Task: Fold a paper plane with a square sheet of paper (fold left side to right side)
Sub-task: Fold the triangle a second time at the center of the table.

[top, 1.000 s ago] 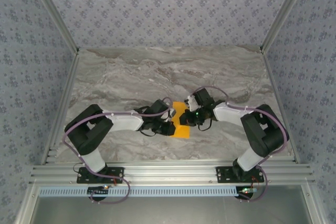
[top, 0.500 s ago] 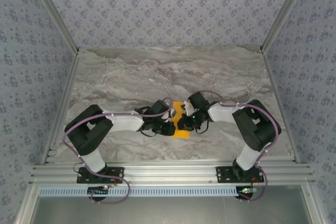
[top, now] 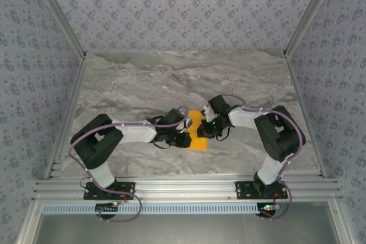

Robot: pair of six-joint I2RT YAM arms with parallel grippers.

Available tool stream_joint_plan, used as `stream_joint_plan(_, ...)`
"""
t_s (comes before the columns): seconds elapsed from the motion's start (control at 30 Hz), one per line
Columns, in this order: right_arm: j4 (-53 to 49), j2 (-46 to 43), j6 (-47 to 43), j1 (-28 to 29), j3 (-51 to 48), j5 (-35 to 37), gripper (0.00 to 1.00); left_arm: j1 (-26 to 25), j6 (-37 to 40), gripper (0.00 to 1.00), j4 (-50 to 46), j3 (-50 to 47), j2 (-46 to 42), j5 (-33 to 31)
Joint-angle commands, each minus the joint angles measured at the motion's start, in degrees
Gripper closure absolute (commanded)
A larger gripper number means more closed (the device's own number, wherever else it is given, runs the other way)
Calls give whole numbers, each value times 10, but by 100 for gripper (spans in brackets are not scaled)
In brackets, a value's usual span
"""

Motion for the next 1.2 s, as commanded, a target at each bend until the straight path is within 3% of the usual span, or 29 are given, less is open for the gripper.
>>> stream_joint_plan(0.0, -37, 16, -30, -24, 10, 36, 90, -6, 0, 92, -58, -8, 24, -22)
stream_joint_plan(0.47, -86, 10, -98, -121, 40, 32, 90, -6, 0, 92, -54, -8, 21, -22)
stream_joint_plan(0.63, -58, -75, -86, -113, 16, 4, 90, -6, -1, 91, -50, 3, 15, -24)
stream_joint_plan(0.8, -25, -70, -53, -66, -2, -61, 90, -6, 0, 91, -50, 8, 8, -27)
stream_joint_plan(0.93, 9, -28, -25, -36, -7, -55, 90, -6, -1, 92, -48, 6, 6, -26)
stream_joint_plan(1.17, -21, 15, -31, -36, 6, 3, 90, -6, -3, 91, -38, 21, -13, -8)
